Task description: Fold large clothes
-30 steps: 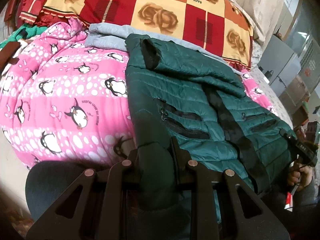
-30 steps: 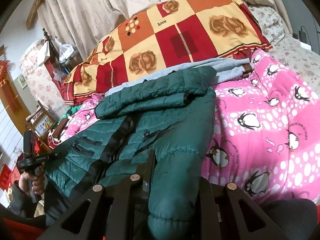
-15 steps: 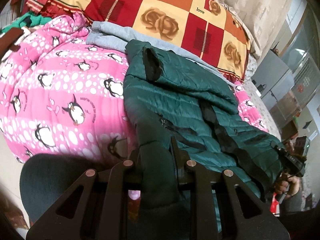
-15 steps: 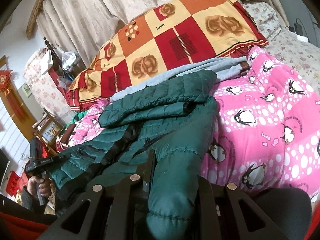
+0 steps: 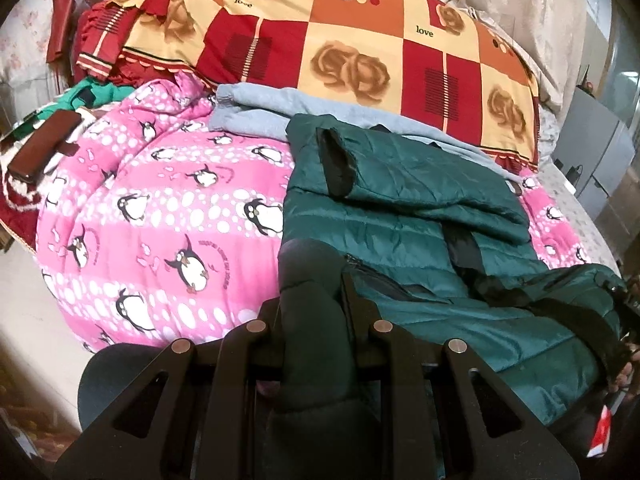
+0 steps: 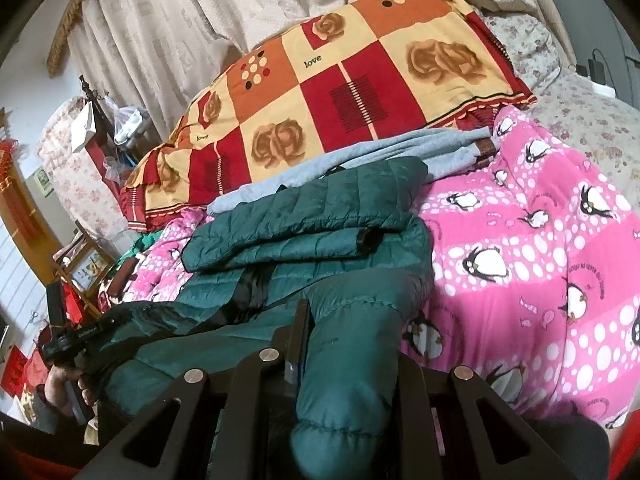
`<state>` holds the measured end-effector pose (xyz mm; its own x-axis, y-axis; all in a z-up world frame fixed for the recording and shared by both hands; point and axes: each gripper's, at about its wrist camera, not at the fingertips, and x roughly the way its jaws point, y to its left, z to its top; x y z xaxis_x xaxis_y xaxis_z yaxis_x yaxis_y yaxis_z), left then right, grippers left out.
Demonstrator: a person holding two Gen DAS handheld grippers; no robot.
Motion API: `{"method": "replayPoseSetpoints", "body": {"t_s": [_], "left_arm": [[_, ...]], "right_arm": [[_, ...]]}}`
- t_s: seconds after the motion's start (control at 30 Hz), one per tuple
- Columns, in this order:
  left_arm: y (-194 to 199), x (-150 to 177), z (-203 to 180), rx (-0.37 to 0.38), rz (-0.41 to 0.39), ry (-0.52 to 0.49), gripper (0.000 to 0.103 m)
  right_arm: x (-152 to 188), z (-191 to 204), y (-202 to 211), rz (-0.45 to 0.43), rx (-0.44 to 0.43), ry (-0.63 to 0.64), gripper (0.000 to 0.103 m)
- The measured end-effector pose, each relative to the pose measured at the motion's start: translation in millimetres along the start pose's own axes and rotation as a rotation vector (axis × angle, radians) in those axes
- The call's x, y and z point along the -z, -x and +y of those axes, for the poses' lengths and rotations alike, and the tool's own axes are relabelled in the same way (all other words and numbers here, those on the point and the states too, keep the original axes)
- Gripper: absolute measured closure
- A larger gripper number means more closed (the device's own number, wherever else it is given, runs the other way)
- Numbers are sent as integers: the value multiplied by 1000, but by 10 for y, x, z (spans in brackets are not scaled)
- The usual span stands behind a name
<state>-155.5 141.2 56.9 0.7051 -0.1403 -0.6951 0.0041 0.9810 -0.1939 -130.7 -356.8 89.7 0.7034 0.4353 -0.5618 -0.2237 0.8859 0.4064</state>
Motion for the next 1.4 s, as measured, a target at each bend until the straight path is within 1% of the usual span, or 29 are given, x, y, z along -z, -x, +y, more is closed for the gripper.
{"method": "replayPoseSetpoints", "body": {"t_s": [0.2, 0.4, 0.57, 0.97, 1.07, 1.13, 1.23, 1.4], "left_arm": [[-5, -32, -61, -16, -8, -24, 85], [-54, -46, -67, -25, -2, -21, 85], [-34, -136, -73, -10, -16, -13, 85], [292, -383, -56, 78, -182, 20, 85], [387, -459, -57, 98, -227, 39, 85], [420, -526, -26, 124, -247, 71, 85], [382, -659, 13, 152, -273, 123, 85], [148, -967, 37, 154, -292, 189, 85]], "right_arm": [[-64, 2, -81, -5, 27, 16, 89], [-93, 27, -133, -17, 46, 39, 89], [-164, 16, -179, -23, 60, 25, 89], [-424, 169, 37, -116, 48, 62, 89], [-485, 198, 106, -154, 36, 65, 89], [-522, 211, 143, -184, 30, 65, 89], [-578, 206, 114, -207, 34, 69, 89], [-771, 124, -48, -231, 38, 55, 89]]}}
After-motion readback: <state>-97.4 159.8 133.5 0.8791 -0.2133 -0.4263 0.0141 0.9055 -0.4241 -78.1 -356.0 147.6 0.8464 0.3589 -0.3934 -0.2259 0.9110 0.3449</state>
